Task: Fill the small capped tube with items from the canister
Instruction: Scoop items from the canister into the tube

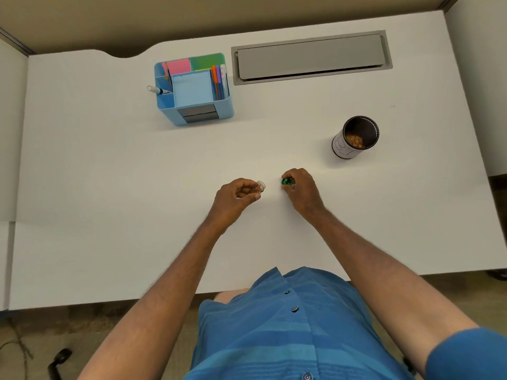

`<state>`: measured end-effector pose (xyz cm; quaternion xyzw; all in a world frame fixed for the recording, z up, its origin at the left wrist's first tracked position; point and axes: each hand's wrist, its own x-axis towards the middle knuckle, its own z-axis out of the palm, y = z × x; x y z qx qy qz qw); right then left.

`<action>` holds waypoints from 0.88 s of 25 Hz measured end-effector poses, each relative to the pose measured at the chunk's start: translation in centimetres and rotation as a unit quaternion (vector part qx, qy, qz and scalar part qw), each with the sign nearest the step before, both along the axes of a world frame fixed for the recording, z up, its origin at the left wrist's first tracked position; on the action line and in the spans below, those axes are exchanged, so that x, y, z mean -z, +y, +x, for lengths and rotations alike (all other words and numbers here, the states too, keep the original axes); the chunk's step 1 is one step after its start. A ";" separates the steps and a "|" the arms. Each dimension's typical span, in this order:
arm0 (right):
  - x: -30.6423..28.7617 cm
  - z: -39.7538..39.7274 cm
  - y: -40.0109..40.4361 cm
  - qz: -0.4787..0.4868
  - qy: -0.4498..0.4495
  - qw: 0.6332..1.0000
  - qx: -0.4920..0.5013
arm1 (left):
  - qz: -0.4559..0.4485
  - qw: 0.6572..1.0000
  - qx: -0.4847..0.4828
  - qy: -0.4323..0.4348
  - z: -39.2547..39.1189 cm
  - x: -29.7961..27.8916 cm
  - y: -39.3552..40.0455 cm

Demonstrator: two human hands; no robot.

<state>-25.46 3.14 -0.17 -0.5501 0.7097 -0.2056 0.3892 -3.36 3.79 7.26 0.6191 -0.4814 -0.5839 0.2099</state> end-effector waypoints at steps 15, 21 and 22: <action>-10.5 -5.7 1.3 -0.093 -0.150 0.973 0.150 | -0.024 0.996 0.039 0.071 -13.2 -3.2 -5.2; -10.5 -14.0 -0.4 -0.120 0.011 0.968 0.219 | -0.080 0.989 0.119 -0.025 -17.9 -2.1 -8.1; -10.4 -15.1 -0.6 -0.113 0.038 0.969 0.217 | -0.089 0.985 0.143 -0.048 -18.8 -1.6 -8.5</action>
